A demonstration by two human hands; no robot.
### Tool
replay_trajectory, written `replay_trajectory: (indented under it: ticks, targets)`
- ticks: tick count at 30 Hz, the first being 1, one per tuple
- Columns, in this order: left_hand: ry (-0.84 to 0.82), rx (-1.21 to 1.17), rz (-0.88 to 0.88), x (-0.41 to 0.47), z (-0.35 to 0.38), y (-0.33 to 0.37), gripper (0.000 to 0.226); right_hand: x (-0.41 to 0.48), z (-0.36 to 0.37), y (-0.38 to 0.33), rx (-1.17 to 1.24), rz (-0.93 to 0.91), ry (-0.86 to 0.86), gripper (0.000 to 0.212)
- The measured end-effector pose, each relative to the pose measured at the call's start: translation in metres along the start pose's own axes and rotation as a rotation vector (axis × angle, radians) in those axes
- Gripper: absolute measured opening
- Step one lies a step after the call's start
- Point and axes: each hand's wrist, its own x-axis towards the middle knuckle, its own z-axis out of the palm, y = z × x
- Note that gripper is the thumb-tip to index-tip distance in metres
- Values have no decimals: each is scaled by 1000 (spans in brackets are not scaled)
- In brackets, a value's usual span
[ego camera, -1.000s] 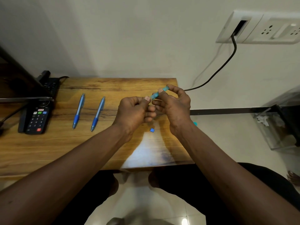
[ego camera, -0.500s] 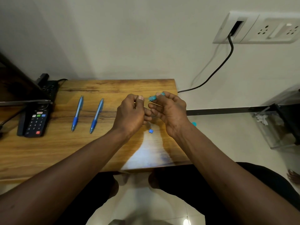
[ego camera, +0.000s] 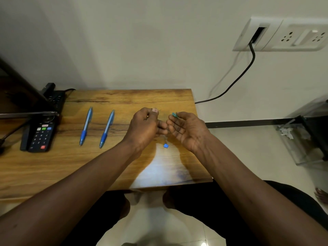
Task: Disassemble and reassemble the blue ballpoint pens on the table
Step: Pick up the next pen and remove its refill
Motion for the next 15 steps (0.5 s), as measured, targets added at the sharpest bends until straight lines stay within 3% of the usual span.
replay_trajectory:
  ticks: [5, 9, 15]
  targets:
    - [-14, 12, -20, 1, -1, 1, 26, 4, 0, 2, -161, -86, 67, 11]
    - [-15, 25, -42, 3, -3, 2, 26, 12, -8, 1, -603, -269, 120, 28]
    - [-21, 35, -63, 4, -19, -2, 23, 23, -31, 11, -1195, -458, 64, 28]
